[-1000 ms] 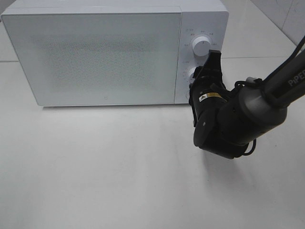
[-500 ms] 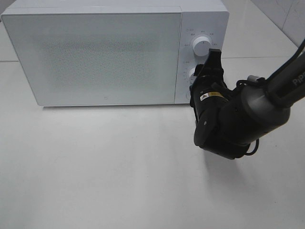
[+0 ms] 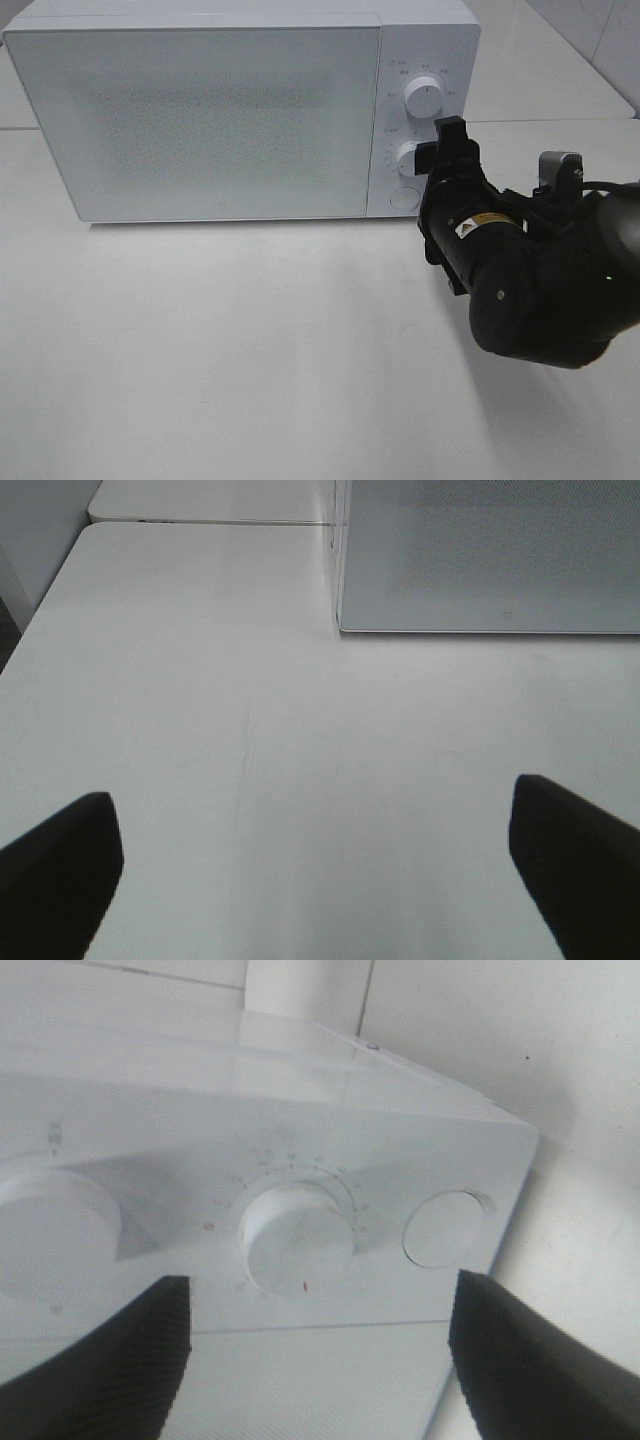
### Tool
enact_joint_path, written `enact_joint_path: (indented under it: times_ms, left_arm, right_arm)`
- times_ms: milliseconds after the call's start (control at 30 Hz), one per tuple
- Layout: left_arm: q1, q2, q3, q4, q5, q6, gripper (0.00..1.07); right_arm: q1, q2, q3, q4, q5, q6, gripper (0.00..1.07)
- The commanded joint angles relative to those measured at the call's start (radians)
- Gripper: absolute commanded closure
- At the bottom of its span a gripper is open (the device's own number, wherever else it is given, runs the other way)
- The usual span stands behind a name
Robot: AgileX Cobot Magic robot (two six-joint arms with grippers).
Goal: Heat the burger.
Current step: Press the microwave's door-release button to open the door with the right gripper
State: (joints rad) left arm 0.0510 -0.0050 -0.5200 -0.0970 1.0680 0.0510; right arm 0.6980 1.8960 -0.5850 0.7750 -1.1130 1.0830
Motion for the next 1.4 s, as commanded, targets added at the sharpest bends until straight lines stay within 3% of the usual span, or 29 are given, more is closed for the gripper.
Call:
enact_joint_path:
  times_ms: [33,200,233,467,533,567,633,700,733,767,800,933,1167,1400]
  left_arm:
    - [0.002,-0.026,0.004,-0.001,0.001,-0.006,0.09]
    - [0.002,-0.026,0.004,-0.001,0.001,-0.006,0.09]
    - [0.002,-0.026,0.004,-0.001,0.001,-0.006,0.09]
    - [0.002,-0.026,0.004,-0.001,0.001,-0.006,0.09]
    - [0.002,-0.026,0.004,-0.001,0.001,-0.006,0.09]
    - [0.002,-0.026,0.004,-0.001,0.001,-0.006,0.09]
    - [0.002,-0.026,0.004,-0.001,0.001,-0.006,0.09]
    - [0.002,-0.026,0.004,-0.001,0.001,-0.006,0.09]
    - [0.002,-0.026,0.004,-0.001,0.001,-0.006,0.09]
    - [0.002,-0.026,0.004,-0.001,0.001,-0.006,0.09]
    - [0.002,-0.026,0.004,-0.001,0.001,-0.006,0.09]
    - [0.002,-0.026,0.004,-0.001,0.001,-0.006,0.09]
    - [0.002,-0.026,0.004,-0.001,0.001,-0.006,0.09]
    - [0.002,-0.026,0.004,-0.001,0.001,-0.006,0.09]
  right_arm:
    - [0.000,-0.097,0.070,-0.096,0.093,-0.163,0.36]
    - [-0.026,-0.196,0.091,-0.167,0.249,-0.362,0.36]
    - [-0.063,-0.252,0.091,-0.233,0.367,-0.450,0.36]
    - [-0.170,-0.404,0.083,-0.406,0.698,-0.687,0.36]
    - [-0.213,-0.460,0.047,-0.496,0.945,-0.784,0.36]
    - [-0.213,-0.460,0.047,-0.496,0.945,-0.784,0.36]
    - [-0.232,-0.499,-0.018,-0.592,1.184,-0.856,0.36]
    - [-0.232,-0.506,-0.038,-0.618,1.255,-0.872,0.36]
    - [-0.232,-0.523,-0.082,-0.671,1.429,-0.910,0.36]
    - [-0.232,-0.523,-0.082,-0.671,1.429,-0.910,0.36]
    - [-0.232,-0.535,-0.125,-0.716,1.592,-0.943,0.36]
    - [-0.232,-0.565,-0.178,-0.775,1.807,-0.986,0.36]
    - [-0.232,-0.660,-0.194,-0.786,1.973,-1.060,0.35]
    - [-0.232,-0.845,-0.194,-0.799,2.063,-1.083,0.26]
